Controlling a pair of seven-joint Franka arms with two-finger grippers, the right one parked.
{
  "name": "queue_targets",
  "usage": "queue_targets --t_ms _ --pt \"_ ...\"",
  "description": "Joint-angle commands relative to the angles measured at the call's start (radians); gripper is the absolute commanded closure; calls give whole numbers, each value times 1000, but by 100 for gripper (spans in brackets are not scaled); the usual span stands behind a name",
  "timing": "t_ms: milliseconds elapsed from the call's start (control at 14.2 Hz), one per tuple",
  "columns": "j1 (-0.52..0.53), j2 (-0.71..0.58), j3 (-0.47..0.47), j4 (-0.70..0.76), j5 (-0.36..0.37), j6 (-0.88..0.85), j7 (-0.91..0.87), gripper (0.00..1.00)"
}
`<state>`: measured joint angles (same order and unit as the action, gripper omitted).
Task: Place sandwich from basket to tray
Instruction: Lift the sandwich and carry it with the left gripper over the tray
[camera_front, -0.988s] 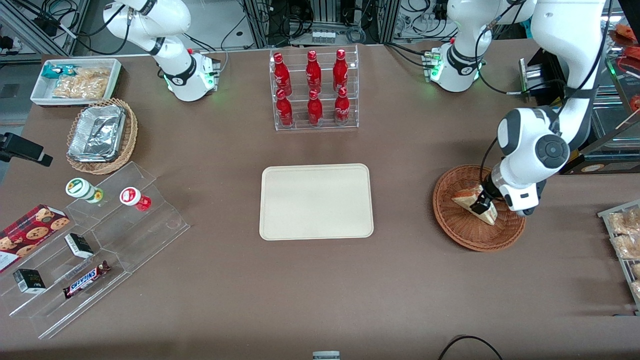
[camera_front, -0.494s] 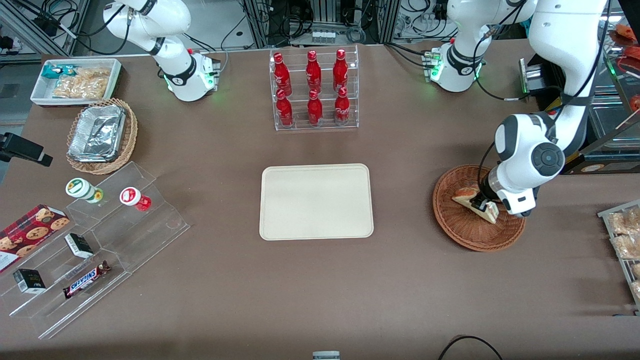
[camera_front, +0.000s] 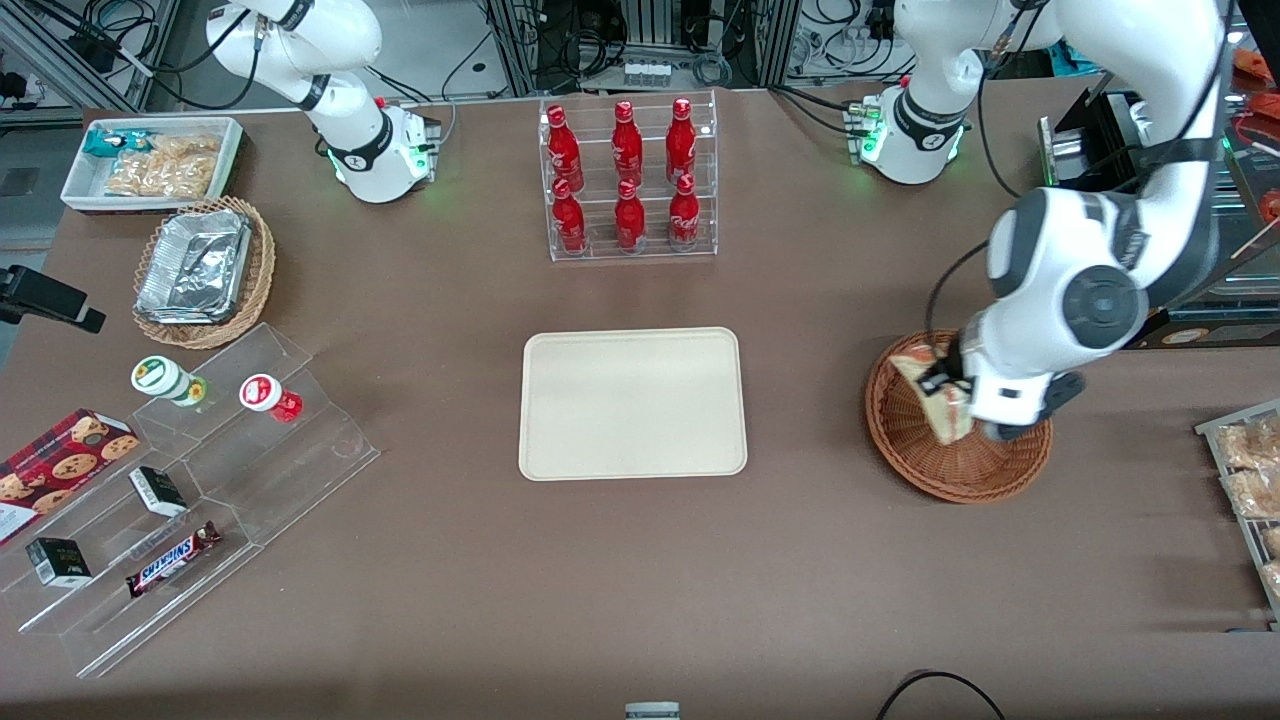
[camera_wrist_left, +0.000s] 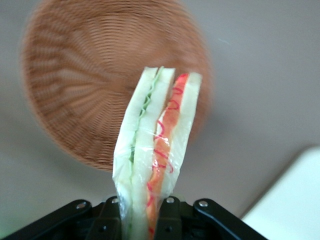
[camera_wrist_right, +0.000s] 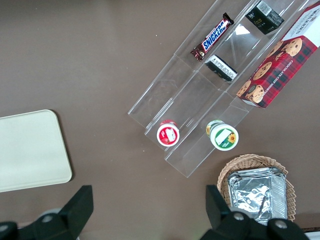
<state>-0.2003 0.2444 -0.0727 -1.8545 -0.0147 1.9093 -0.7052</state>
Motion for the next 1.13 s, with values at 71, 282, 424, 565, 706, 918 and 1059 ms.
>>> queue_targets --t_ms 71,282,424,565,706,918,1059 --pt "-174 215 4 265 -7 -97 -32 100" --pt "-282 308 -2 343 -42 -90 -86 100" --pt "-361 384 -9 432 -86 -88 -124 100" --pt "-411 481 -10 558 -88 -87 -174 100" --pt "-451 567 -22 664 -108 -81 -207 100" --pt "-508 618 -24 683 -103 22 -255 100" --pt "-518 638 -24 686 -99 48 -244 100"
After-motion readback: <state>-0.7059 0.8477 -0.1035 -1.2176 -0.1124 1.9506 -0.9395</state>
